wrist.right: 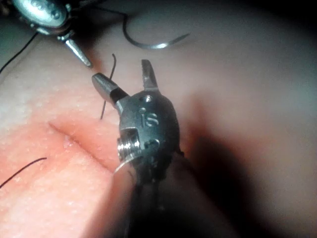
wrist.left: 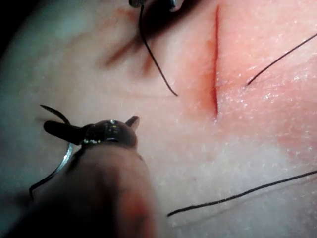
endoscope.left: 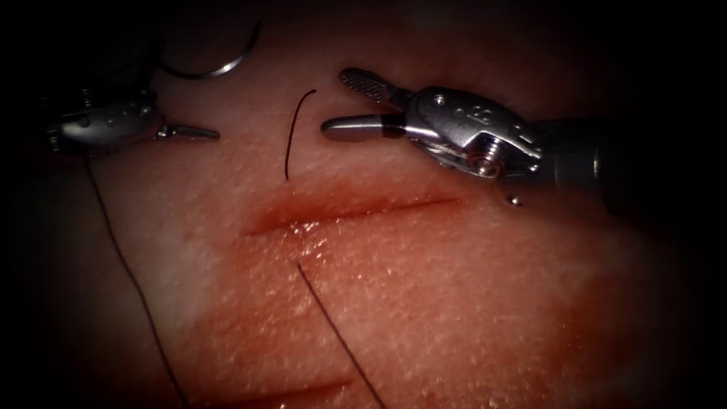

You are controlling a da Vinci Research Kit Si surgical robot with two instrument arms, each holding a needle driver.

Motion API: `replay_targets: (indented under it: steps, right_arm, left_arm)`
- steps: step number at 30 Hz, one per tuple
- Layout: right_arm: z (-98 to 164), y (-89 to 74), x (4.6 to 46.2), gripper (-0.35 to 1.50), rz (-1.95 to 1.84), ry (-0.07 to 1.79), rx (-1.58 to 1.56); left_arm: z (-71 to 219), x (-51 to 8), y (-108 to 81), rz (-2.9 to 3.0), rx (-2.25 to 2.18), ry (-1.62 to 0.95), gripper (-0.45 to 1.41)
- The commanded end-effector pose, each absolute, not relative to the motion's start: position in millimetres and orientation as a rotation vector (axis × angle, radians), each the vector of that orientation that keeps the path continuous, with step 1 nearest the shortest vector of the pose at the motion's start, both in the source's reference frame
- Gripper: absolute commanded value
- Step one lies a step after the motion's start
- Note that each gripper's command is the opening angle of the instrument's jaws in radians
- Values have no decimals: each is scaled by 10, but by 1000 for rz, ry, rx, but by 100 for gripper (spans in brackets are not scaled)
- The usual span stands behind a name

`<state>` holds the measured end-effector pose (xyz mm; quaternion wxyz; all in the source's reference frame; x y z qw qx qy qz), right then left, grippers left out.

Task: Wound Closure
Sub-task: Gently pull on tail with right gripper to lengthen

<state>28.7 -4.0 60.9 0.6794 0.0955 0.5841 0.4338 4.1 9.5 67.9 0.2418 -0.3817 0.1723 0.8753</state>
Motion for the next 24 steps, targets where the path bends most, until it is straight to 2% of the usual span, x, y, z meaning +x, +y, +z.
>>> replay_targets:
  steps: [1, 2, 3, 4, 6, 8, 14, 15, 19, 24]
  right_arm:
    - [619, -30, 302, 71, 972, 1319, 210]
    - [620, -28, 304, 63, 973, 1320, 210]
    - [622, -26, 309, 42, 968, 1328, 215]
    - [622, -25, 311, 22, 964, 1334, 220]
    - [622, -23, 318, 1, 963, 1341, 225]
    - [621, -23, 321, -33, 963, 1343, 226]
    - [620, -18, 324, -35, 950, 1311, 245]
    - [619, -16, 325, -35, 946, 1307, 256]
    - [613, -11, 327, -35, 934, 1324, 285]
    - [603, -6, 328, -35, 924, 1333, 318]
  left_arm:
    - [675, 36, 96, 2396, -1050, 463, 103]
    - [668, 35, 94, 2393, -1048, 463, 94]
    - [660, 34, 89, 2393, -1049, 461, 91]
    - [655, 33, 86, 2392, -1054, 460, 91]
    - [646, 31, 73, 2392, -1068, 463, 89]
    - [643, 31, 64, 2392, -1078, 469, 88]
    - [639, 30, 42, 2406, -1097, 473, 77]
    - [638, 29, 40, 2400, -1098, 471, 47]
    - [633, 20, 34, 2397, -1103, 475, 47]
    - [623, 6, 24, 2392, -1128, 473, 39]
